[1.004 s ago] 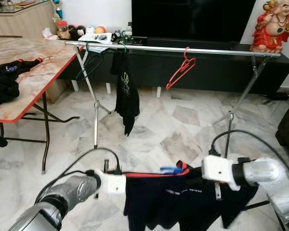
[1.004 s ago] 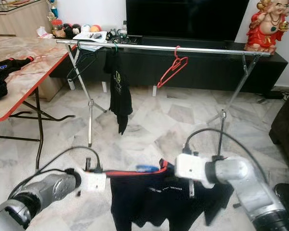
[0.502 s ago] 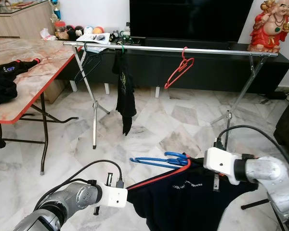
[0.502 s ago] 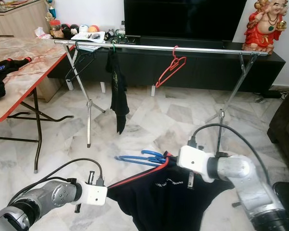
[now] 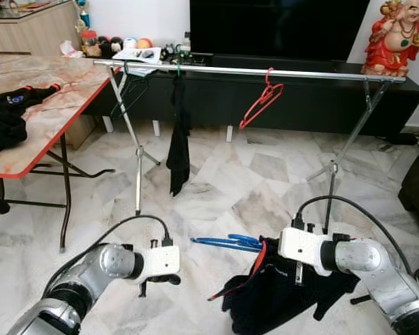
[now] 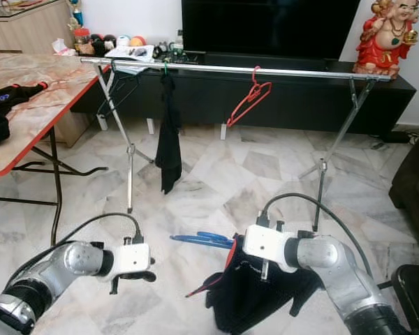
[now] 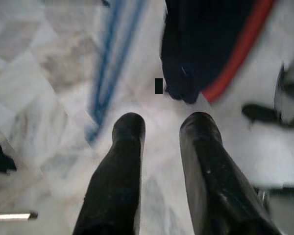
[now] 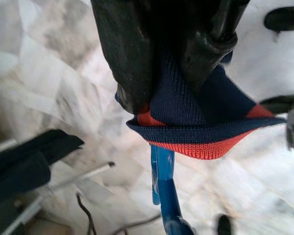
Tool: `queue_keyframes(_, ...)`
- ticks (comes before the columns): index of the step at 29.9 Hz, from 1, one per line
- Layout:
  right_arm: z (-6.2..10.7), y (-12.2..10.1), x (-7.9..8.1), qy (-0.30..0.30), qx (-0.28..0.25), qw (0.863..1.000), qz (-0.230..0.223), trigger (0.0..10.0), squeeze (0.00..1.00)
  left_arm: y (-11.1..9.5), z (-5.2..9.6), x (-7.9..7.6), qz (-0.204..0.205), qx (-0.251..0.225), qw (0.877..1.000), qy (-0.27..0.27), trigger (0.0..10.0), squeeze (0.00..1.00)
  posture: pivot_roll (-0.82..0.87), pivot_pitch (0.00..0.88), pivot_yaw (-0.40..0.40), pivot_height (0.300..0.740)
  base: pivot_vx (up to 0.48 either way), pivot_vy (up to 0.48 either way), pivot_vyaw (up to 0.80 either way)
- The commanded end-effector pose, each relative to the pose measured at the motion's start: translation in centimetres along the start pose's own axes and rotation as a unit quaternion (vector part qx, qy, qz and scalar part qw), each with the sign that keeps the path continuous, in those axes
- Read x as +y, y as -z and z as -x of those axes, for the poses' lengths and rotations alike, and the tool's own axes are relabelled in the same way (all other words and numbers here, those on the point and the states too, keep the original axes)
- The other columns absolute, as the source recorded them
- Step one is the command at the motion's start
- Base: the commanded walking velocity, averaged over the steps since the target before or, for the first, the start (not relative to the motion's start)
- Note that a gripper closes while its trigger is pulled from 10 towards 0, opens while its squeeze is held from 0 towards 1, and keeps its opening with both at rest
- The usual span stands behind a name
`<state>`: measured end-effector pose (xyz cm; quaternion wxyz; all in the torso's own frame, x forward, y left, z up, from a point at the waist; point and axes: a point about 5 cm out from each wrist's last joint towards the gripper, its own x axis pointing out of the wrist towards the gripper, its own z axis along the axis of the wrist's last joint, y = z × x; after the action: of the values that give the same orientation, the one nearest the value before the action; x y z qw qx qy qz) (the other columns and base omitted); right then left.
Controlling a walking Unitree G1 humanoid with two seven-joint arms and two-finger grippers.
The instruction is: Hang hanger
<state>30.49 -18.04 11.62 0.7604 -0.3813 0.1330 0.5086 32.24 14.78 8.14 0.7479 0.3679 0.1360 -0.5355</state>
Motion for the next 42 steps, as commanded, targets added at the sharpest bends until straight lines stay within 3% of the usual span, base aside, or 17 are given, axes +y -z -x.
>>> queue_keyframes(1, -0.1, -0.8, -0.1, -0.006, -0.017, 1.000, 0.017, 10.0, 0.00, -0.6, 0.6, 0.6, 0.017, -0.024, 1.000, -0.005, 10.0, 1.00, -0.01, 0.035, -0.013, 0.740, 0.000, 0.000, 0.00)
queue_keyframes(6, -0.9, -2.0, 0.2, -0.021, -0.053, 0.998, 0.010, 10.0, 0.00, -2.7, 0.7, 1.6, 0.048, -0.085, 0.995, -0.020, 10.0, 1.00, -0.01, 0.032, -0.013, 0.740, 0.000, 0.000, 0.00)
queue_keyframes(10, -1.2, -2.4, 0.0, -0.016, -0.059, 0.998, 0.013, 10.0, 0.00, -3.5, 0.7, 1.5, 0.064, -0.103, 0.993, -0.013, 10.0, 1.00, -0.01, 0.032, -0.013, 0.740, 0.000, 0.000, 0.00)
queue_keyframes(19, -2.1, -3.1, 0.3, -0.016, -0.073, 0.997, 0.014, 10.0, 0.00, -3.8, 0.4, 0.4, 0.072, -0.089, 0.993, 0.033, 10.0, 1.00, -0.01, 0.024, -0.012, 0.740, 0.000, 0.000, 0.00)
queue_keyframes(20, -2.2, -3.3, 0.4, -0.019, -0.077, 0.997, 0.014, 10.0, 0.00, -3.9, 0.4, 0.3, 0.073, -0.086, 0.993, 0.032, 10.0, 0.00, -0.01, 0.021, -0.010, 0.740, 0.000, 0.000, 0.00)
queue_keyframes(34, -2.8, -4.4, 0.8, -0.034, -0.102, 0.994, 0.012, 10.0, 0.00, -4.5, 0.3, 0.3, 0.079, -0.089, 0.993, 0.022, 10.0, 0.00, -0.01, 0.002, -0.007, 0.740, 0.000, 0.000, 0.00)
queue_keyframes(35, -2.8, -4.5, 0.8, -0.034, -0.103, 0.994, 0.012, 10.0, 0.00, -4.5, 0.2, 0.4, 0.079, -0.089, 0.993, 0.021, 8.7, 0.00, -0.01, 0.000, -0.006, 0.740, 0.000, 0.000, 0.00)
queue_keyframes(36, -2.8, -4.6, 0.8, -0.034, -0.105, 0.994, 0.012, 10.0, 0.00, -4.5, 0.2, 0.4, 0.080, -0.088, 0.993, 0.021, 4.6, 0.00, -0.01, 0.000, -0.006, 0.740, 0.000, 0.000, 0.00)
queue_keyframes(37, -2.8, -4.6, 0.8, -0.036, -0.106, 0.994, 0.013, 10.0, 0.00, -4.5, 0.2, 0.4, 0.080, -0.088, 0.993, 0.020, 1.2, 0.00, -0.01, 0.000, -0.006, 0.740, 0.000, 0.000, 0.00)
queue_keyframes(38, -2.9, -4.7, 0.8, -0.038, -0.107, 0.993, 0.013, 10.0, 0.00, -4.5, 0.2, 0.4, 0.081, -0.087, 0.993, 0.020, 0.0, 0.00, -0.01, 0.000, -0.007, 0.740, 0.000, 0.000, 0.00)
queue_keyframes(42, -2.8, -4.7, 0.8, -0.040, -0.108, 0.993, 0.014, 10.0, 0.00, -4.5, 0.2, 0.4, 0.081, -0.087, 0.993, 0.020, 0.0, 0.00, -0.01, 0.000, -0.007, 0.740, 0.000, 0.000, 0.00)
